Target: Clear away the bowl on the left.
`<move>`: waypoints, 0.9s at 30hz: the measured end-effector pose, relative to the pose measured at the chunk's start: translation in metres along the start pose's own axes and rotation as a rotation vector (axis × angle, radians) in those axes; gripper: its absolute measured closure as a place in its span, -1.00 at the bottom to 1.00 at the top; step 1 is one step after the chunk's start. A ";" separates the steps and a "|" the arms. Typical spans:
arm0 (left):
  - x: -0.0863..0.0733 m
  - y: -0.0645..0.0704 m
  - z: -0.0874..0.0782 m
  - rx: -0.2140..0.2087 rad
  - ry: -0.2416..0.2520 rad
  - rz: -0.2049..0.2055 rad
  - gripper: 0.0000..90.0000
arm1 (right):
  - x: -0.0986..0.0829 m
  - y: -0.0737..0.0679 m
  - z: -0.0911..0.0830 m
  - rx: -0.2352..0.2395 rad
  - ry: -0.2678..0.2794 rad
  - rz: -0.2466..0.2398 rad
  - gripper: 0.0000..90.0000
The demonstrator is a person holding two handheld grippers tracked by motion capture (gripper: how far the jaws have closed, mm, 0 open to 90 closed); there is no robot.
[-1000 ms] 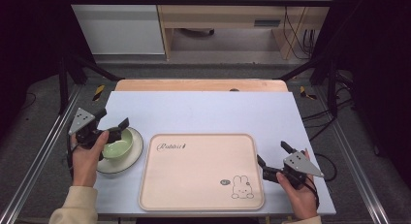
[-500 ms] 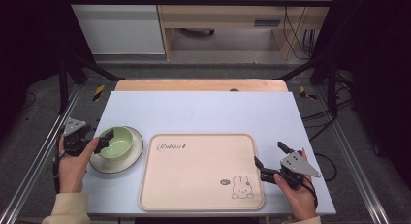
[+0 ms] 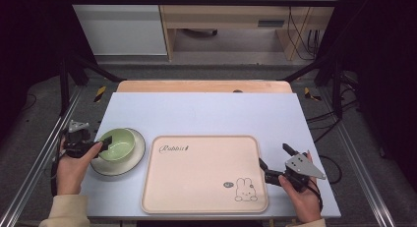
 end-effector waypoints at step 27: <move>-0.008 -0.005 0.014 -0.046 -0.197 0.010 0.51 | -0.002 0.002 0.002 0.017 -0.003 0.013 -0.87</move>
Point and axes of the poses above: each handheld gripper's, and its own axes: z roughly forward along the jaws, x roughly out of its top, y roughly to its right, the point moved 2 cm from there along z, roughly forward along the jaws, and after that the axes turned 1 degree about z, right-handed, at the moved point
